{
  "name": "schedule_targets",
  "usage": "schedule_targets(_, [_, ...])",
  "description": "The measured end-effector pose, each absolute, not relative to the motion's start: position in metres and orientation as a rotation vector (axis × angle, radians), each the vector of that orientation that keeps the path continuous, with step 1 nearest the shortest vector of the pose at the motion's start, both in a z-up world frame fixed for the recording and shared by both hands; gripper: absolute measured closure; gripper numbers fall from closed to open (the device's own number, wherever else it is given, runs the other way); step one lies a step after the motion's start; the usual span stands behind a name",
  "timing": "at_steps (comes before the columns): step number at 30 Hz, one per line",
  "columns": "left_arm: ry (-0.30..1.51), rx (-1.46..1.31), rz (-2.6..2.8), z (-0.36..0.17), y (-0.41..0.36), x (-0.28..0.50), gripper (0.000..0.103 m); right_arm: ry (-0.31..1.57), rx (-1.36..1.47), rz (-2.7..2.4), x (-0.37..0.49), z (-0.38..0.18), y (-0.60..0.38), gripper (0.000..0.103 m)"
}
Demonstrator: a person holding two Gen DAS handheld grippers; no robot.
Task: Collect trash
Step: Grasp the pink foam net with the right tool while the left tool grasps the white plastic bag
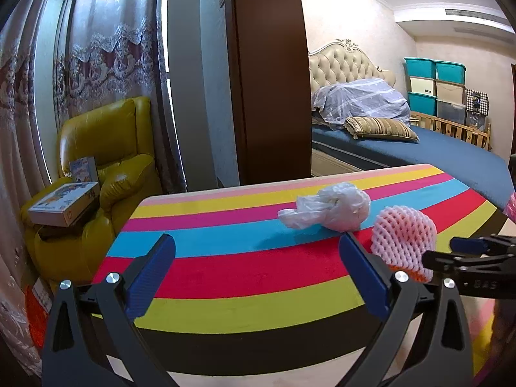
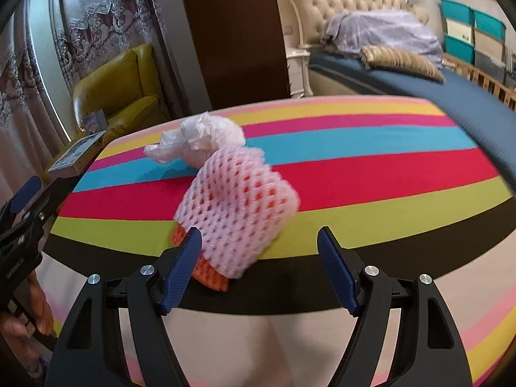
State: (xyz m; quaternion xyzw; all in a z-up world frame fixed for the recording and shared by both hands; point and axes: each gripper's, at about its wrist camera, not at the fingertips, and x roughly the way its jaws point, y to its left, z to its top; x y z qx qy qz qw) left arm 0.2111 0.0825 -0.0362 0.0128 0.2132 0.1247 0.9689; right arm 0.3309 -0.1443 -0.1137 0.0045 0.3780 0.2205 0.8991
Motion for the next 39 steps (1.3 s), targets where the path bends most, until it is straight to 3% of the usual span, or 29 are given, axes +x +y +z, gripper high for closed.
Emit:
schedule_targets(9, [0.448,0.01,0.237,-0.045,0.089,0.216,0.005,0.859,0.008,0.481,0.345,-0.13,-0.123,0.032])
schedule_targets(16, [0.453,0.016,0.236,-0.047,0.088,0.22,0.005,0.786,-0.045,0.538,0.337,-0.119,-0.114,0.065])
schedule_targets(19, [0.457,0.002,0.242,-0.046,0.09,0.221,0.005,0.738,-0.065,0.537,0.331,-0.11,-0.117,0.072])
schedule_targets(39, [0.546,-0.081,0.072,-0.039,0.024,0.318,0.005,0.599,-0.016,0.398,0.309,-0.087,-0.222,0.076])
